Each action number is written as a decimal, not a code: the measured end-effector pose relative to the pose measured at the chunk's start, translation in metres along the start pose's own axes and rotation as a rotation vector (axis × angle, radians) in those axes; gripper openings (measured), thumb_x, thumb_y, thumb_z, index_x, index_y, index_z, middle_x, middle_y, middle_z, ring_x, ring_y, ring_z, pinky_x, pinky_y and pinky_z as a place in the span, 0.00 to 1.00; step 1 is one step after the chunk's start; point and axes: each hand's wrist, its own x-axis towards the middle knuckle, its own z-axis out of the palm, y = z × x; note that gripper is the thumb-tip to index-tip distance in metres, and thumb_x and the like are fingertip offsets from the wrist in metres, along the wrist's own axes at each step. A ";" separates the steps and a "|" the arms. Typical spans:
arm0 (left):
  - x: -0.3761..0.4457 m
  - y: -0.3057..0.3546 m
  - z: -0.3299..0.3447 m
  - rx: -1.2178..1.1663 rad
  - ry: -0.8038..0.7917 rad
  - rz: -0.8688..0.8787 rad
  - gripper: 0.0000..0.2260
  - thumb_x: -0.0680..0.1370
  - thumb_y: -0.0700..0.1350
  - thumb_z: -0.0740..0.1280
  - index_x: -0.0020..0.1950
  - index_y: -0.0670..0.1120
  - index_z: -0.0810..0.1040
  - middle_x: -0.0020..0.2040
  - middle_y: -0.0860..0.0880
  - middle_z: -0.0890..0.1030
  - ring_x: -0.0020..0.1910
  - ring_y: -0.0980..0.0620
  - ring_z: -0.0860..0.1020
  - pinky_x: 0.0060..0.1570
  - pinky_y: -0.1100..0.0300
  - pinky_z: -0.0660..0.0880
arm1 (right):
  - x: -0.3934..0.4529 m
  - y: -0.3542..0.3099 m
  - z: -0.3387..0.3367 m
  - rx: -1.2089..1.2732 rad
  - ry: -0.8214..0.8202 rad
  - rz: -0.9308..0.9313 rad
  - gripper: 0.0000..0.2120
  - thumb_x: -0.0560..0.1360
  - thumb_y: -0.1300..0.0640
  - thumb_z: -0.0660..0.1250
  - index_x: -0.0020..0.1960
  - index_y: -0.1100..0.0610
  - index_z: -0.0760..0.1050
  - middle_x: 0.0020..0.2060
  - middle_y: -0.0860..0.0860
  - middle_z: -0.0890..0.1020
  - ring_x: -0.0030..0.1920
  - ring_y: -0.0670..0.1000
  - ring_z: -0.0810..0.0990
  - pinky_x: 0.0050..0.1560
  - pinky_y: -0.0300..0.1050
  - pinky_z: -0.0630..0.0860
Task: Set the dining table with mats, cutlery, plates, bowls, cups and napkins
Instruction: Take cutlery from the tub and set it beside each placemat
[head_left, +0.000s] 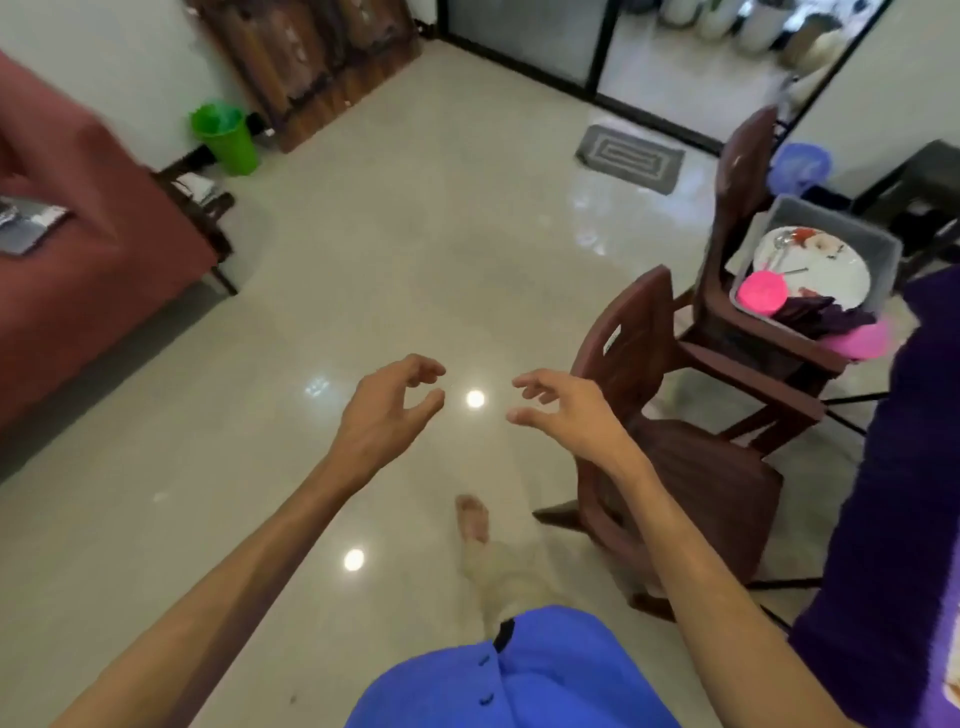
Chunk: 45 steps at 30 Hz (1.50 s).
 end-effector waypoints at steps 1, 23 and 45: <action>0.033 0.000 0.002 -0.010 -0.016 0.010 0.12 0.79 0.53 0.71 0.62 0.59 0.78 0.55 0.62 0.83 0.57 0.60 0.80 0.58 0.53 0.79 | 0.023 0.001 -0.007 0.004 -0.020 0.040 0.30 0.63 0.32 0.78 0.62 0.41 0.80 0.52 0.39 0.83 0.54 0.42 0.80 0.56 0.45 0.78; 0.666 0.116 0.085 0.020 -0.719 0.472 0.07 0.79 0.46 0.71 0.54 0.56 0.84 0.52 0.60 0.85 0.54 0.59 0.82 0.45 0.63 0.73 | 0.403 0.077 -0.201 0.249 0.665 0.593 0.12 0.79 0.52 0.71 0.60 0.54 0.84 0.52 0.49 0.87 0.51 0.48 0.84 0.57 0.41 0.79; 0.991 0.489 0.392 0.141 -1.160 1.025 0.02 0.80 0.48 0.72 0.51 0.53 0.84 0.46 0.60 0.85 0.48 0.63 0.82 0.45 0.76 0.70 | 0.500 0.296 -0.472 0.544 1.419 1.082 0.08 0.80 0.56 0.71 0.56 0.56 0.85 0.45 0.41 0.86 0.45 0.33 0.82 0.48 0.28 0.75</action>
